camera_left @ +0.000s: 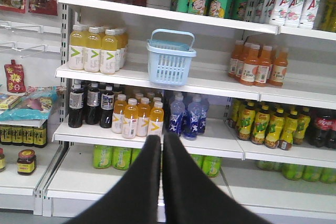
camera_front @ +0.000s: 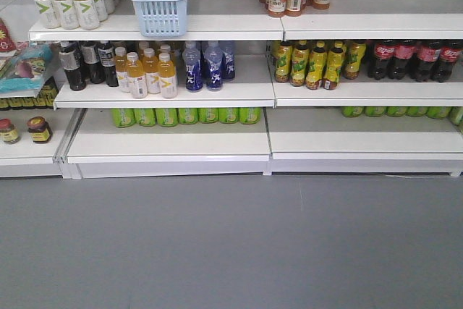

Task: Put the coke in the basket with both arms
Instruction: 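Drive the base closer to the light-blue basket on the shelf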

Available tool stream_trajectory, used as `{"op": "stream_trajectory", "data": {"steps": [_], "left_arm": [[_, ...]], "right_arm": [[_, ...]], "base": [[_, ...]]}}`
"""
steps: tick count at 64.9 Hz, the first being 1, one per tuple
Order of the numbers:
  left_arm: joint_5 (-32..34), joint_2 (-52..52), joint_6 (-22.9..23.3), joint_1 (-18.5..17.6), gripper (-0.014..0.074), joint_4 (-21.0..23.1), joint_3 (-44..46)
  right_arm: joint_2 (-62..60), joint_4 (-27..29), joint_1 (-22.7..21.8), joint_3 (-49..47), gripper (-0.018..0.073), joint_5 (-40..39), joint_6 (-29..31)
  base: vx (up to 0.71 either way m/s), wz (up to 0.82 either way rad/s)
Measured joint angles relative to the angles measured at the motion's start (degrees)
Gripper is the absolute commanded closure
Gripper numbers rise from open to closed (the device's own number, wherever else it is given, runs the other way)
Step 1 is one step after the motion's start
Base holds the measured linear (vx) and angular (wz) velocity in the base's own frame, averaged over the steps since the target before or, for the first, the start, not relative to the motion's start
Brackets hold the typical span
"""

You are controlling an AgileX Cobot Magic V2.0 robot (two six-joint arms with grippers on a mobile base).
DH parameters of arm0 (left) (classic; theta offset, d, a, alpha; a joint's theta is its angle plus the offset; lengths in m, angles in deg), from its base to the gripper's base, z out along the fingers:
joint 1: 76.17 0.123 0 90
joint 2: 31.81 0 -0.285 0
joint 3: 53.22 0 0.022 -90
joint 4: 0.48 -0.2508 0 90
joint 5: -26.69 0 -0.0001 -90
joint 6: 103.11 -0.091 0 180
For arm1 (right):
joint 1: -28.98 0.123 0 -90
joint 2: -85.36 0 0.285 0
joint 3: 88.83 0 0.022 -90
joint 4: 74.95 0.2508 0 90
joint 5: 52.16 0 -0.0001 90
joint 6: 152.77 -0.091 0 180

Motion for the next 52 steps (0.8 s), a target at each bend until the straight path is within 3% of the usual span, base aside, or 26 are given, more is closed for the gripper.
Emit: {"op": "stream_trajectory", "data": {"steps": [52], "left_arm": [[0.0, 0.0, 0.0, 0.0, 0.0603, 0.0, 0.0]], "right_arm": [[0.0, 0.0, 0.0, 0.0, 0.0568, 0.0, 0.0]], "base": [[0.08, 0.10]]}}
